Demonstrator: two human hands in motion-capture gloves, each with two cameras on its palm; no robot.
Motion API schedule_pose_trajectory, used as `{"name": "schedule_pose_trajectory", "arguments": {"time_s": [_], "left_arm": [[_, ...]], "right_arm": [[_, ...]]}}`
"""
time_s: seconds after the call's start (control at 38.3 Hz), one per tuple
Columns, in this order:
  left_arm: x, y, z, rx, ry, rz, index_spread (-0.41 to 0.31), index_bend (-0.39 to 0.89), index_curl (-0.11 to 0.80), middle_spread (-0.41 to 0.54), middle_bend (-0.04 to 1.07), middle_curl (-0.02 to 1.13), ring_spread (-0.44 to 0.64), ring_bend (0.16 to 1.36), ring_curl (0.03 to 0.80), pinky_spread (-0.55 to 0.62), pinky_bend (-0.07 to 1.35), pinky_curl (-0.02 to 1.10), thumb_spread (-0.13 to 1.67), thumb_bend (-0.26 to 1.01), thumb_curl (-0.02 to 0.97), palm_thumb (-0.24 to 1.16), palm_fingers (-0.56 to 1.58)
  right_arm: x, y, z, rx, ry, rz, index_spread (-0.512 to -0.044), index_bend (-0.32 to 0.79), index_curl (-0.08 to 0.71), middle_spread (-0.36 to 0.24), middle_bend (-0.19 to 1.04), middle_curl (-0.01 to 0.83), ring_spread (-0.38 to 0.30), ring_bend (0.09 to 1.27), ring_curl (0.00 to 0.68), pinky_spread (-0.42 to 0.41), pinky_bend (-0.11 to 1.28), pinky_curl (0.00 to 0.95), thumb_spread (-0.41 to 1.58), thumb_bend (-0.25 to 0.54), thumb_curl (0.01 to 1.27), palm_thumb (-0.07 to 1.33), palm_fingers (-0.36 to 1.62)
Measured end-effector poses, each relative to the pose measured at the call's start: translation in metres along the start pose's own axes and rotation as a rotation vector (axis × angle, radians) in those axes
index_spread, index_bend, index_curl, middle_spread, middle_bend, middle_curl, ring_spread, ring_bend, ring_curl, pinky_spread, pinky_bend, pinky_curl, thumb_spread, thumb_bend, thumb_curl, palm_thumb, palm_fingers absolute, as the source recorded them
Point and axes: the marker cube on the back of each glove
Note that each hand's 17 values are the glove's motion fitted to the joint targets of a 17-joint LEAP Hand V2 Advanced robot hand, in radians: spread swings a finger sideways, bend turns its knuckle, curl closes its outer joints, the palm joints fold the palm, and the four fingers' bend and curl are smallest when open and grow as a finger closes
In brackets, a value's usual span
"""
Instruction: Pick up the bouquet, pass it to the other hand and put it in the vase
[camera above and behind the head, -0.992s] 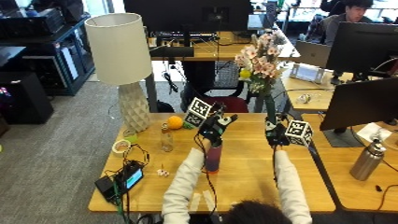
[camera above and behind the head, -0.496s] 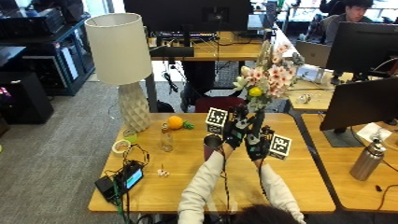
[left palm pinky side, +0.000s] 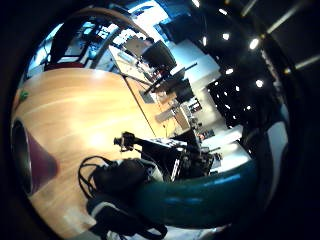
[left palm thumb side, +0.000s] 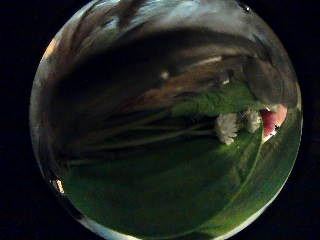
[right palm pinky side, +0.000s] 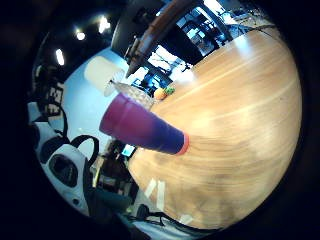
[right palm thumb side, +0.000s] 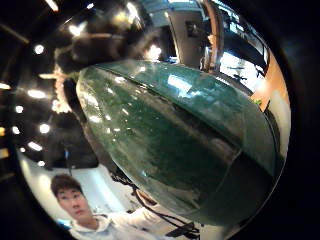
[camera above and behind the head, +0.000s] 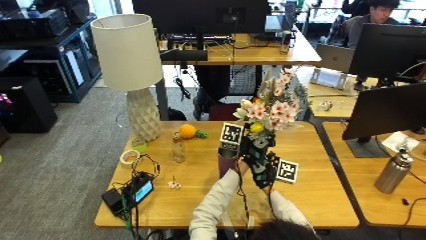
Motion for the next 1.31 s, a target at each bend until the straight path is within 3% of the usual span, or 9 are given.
{"name": "schedule_pose_trajectory", "arguments": {"time_s": [0.03,0.08,0.29,0.47,0.68,0.86,1.02,1.17,1.31], "left_arm": [[0.000,0.004,-0.001,0.026,0.000,-0.066,-0.156,0.25,0.316,-0.178,0.34,0.41,-0.23,0.61,0.309,-0.24,0.53,0.36,0.92,0.01,0.370,0.53,1.20],[0.000,0.009,-0.004,0.081,-0.022,-0.147,-0.202,0.28,0.336,-0.229,0.42,0.43,-0.27,0.60,0.318,-0.30,0.53,0.37,0.73,0.04,0.439,0.64,1.38],[0.038,0.003,-0.021,0.175,-0.124,-0.151,-0.323,0.45,0.433,-0.325,0.65,0.53,-0.35,0.71,0.397,-0.39,0.49,0.38,0.48,0.02,0.541,0.75,1.54],[0.089,-0.030,-0.050,0.229,-0.128,0.056,-0.365,0.52,0.486,-0.356,0.73,0.57,-0.38,0.77,0.438,-0.42,0.53,0.41,0.41,-0.01,0.601,0.79,1.49],[0.113,-0.068,-0.097,0.345,-0.151,0.176,-0.381,0.55,0.522,-0.369,0.78,0.59,-0.39,0.80,0.462,-0.42,0.57,0.43,0.37,-0.02,0.653,0.79,1.45],[0.090,-0.069,-0.125,0.435,-0.291,-0.113,-0.387,0.56,0.542,-0.371,0.79,0.59,-0.39,0.82,0.473,-0.42,0.59,0.43,0.34,-0.03,0.690,0.79,1.43],[0.069,-0.069,-0.137,0.467,-0.296,-0.139,-0.389,0.57,0.556,-0.372,0.80,0.59,-0.39,0.82,0.477,-0.42,0.60,0.44,0.33,-0.03,0.715,0.79,1.43],[0.059,-0.068,-0.140,0.496,-0.290,-0.169,-0.390,0.57,0.566,-0.373,0.82,0.59,-0.39,0.83,0.479,-0.42,0.60,0.44,0.33,-0.03,0.736,0.79,1.42],[0.039,-0.069,-0.145,0.532,-0.322,-0.161,-0.391,0.57,0.573,-0.373,0.82,0.59,-0.39,0.83,0.481,-0.43,0.60,0.44,0.33,-0.03,0.751,0.79,1.42]], "right_arm": [[0.000,0.002,0.001,-0.002,0.009,-0.006,-0.169,0.46,0.619,-0.140,0.86,0.631,-0.188,1.02,0.550,-0.247,0.75,0.503,0.73,-0.023,0.65,0.99,1.39],[0.003,0.004,0.004,-0.006,0.049,-0.048,-0.169,0.46,0.622,-0.140,0.86,0.631,-0.188,1.02,0.550,-0.246,0.74,0.503,0.73,-0.023,0.65,0.99,1.39],[-0.026,0.009,0.015,-0.124,0.038,-0.103,-0.172,0.39,0.613,-0.129,0.83,0.614,-0.191,1.00,0.539,-0.264,0.71,0.483,0.66,-0.041,0.67,0.95,1.33],[-0.037,-0.011,-0.004,-0.171,0.082,-0.242,-0.182,0.13,0.537,-0.102,0.66,0.544,-0.156,0.87,0.485,-0.236,0.69,0.451,0.72,-0.066,0.64,0.83,1.08],[-0.031,-0.040,-0.033,-0.164,0.125,-0.201,-0.205,0.11,0.462,-0.078,0.55,0.495,-0.122,0.70,0.433,-0.086,0.55,0.411,0.90,-0.041,0.58,0.72,0.94],[-0.030,-0.055,-0.041,-0.216,0.070,-0.134,-0.254,0.06,0.390,-0.077,0.43,0.450,-0.093,0.60,0.401,0.056,0.54,0.397,0.98,-0.046,0.53,0.63,0.75],[-0.038,-0.056,-0.046,-0.206,0.070,-0.001,-0.307,0.06,0.330,-0.088,0.34,0.416,-0.037,0.52,0.372,0.177,0.59,0.396,1.03,-0.041,0.49,0.57,0.55],[-0.024,-0.066,-0.051,-0.219,0.127,-0.197,-0.331,0.07,0.282,-0.087,0.31,0.402,-0.010,0.50,0.348,0.233,0.59,0.377,1.06,-0.028,0.47,0.56,0.54],[-0.026,-0.059,-0.050,-0.205,0.067,-0.056,-0.339,0.09,0.258,-0.088,0.30,0.398,0.002,0.50,0.343,0.255,0.59,0.369,1.07,-0.025,0.45,0.56,0.55]]}}
